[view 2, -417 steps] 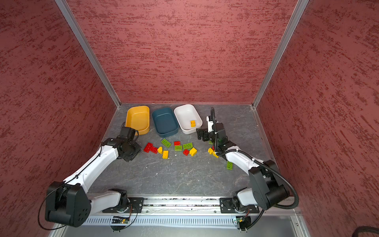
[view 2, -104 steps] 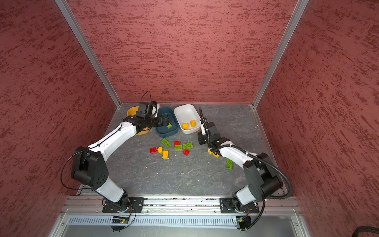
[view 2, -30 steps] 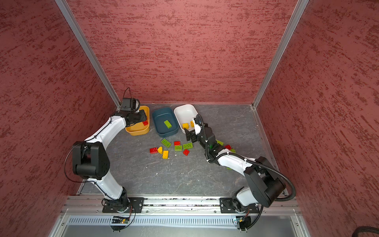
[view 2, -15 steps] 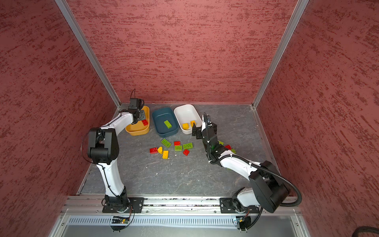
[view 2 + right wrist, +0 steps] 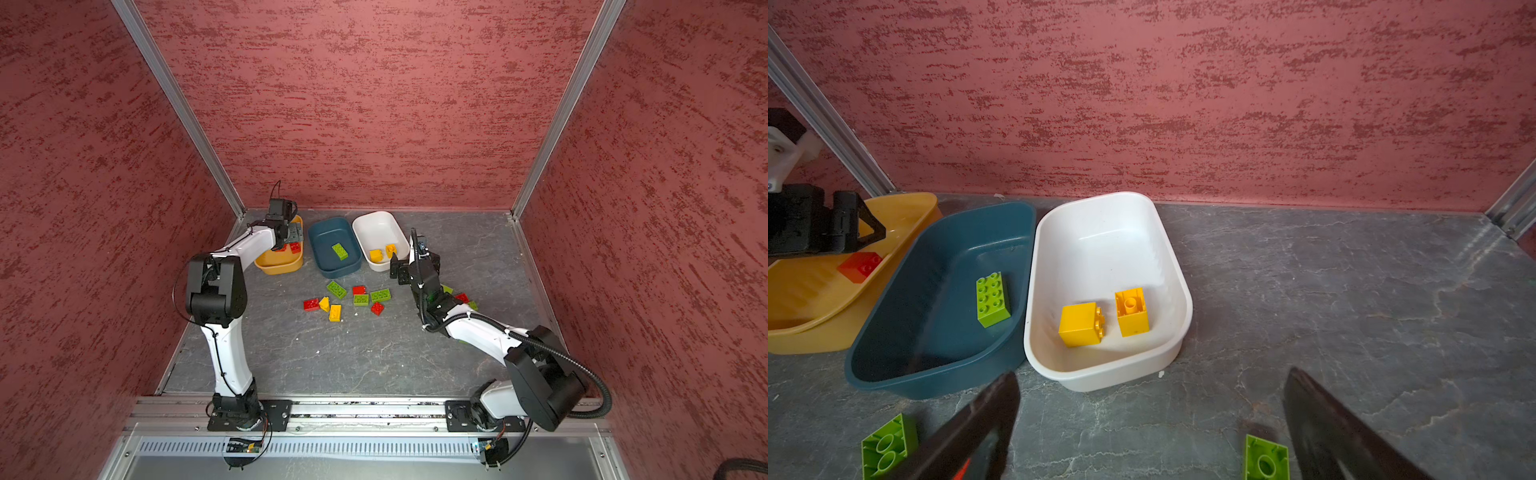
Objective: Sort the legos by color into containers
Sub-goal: 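Grasp a lime-green brick in the pile with the right gripper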
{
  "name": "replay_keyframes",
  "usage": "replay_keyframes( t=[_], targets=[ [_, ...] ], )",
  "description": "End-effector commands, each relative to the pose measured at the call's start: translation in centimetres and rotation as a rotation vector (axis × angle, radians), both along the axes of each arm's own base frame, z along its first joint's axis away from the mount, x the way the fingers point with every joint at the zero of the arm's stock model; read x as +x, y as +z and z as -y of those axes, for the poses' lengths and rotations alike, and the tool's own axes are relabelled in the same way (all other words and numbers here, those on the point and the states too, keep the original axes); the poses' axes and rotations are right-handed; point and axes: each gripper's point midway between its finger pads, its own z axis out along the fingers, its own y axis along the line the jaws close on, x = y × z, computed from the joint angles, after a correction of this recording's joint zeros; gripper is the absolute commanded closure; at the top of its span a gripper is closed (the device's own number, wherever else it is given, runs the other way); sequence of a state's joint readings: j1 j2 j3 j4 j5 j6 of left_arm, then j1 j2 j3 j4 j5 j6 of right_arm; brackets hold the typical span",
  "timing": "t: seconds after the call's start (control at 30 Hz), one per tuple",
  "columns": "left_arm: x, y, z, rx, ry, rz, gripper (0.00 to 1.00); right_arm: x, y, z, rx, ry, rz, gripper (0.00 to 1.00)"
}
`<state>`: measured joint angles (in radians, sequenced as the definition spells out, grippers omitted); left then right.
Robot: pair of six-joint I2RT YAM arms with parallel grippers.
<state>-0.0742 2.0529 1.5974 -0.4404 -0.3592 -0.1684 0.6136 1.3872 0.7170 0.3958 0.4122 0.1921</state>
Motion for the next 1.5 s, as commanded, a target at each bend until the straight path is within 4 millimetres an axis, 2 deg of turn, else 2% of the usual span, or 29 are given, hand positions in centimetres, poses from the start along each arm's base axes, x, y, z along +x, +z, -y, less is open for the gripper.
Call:
replay_keyframes(
  t=[0.0, 0.13, 0.23, 0.3, 0.4, 0.47, 0.57, 0.67, 0.93, 1.07, 1.2, 1.3, 1.47],
  targets=[
    [-0.1, 4.0, 1.8, -0.073, -0.036, 0.098, 0.05, -0.2, 0.1, -1.0, 0.038, 0.059, -0.017, 0.01],
    [-2.0, 4.7, 3.7, -0.132, -0.052, 0.103, 0.0, -0.2, -1.1, -2.3, 0.062, 0.11, -0.062, 0.01],
    [-3.6, 4.8, 5.0, -0.142, -0.066, 0.115, 0.0, -0.3, -2.7, -2.9, 0.093, 0.129, -0.123, 0.04],
    [-4.6, 4.7, 5.4, -0.152, -0.061, 0.113, 0.01, -0.5, -4.9, -3.7, 0.113, 0.146, -0.212, 0.06],
    [-5.7, 4.8, 6.1, -0.18, -0.065, 0.119, 0.0, -1.5, -7.8, -6.1, 0.12, 0.261, -0.336, 0.11],
    [-6.3, 5.3, 6.6, -0.195, -0.078, 0.129, 0.0, -2.3, -9.7, -7.3, 0.098, 0.307, -0.418, 0.11],
    [-7.1, 5.6, 6.9, -0.194, -0.097, 0.125, 0.01, -2.9, -12.2, -7.7, 0.029, 0.283, -0.499, 0.09],
    [-7.9, 5.9, 6.6, -0.185, -0.084, 0.118, 0.01, -3.3, -13.8, -7.9, -0.027, 0.272, -0.536, 0.07],
    [-8.8, 5.0, 6.1, -0.19, -0.059, 0.112, 0.01, -4.1, -15.3, -9.0, -0.083, 0.318, -0.566, 0.08],
    [-9.1, 4.8, 5.8, -0.172, -0.05, 0.097, 0.01, -3.9, -16.0, -8.6, -0.125, 0.275, -0.575, 0.12],
    [-9.4, 4.8, 5.6, -0.167, -0.045, 0.103, 0.0, -4.1, -16.4, -9.1, -0.126, 0.294, -0.583, 0.15],
    [-9.5, 4.7, 5.5, -0.167, -0.044, 0.1, 0.0, -3.9, -16.3, -9.9, -0.123, 0.32, -0.583, 0.16],
    [-9.7, 4.6, 5.5, -0.168, -0.043, 0.095, 0.01, -3.3, -16.8, -9.8, -0.152, 0.273, -0.586, 0.17]
  ],
)
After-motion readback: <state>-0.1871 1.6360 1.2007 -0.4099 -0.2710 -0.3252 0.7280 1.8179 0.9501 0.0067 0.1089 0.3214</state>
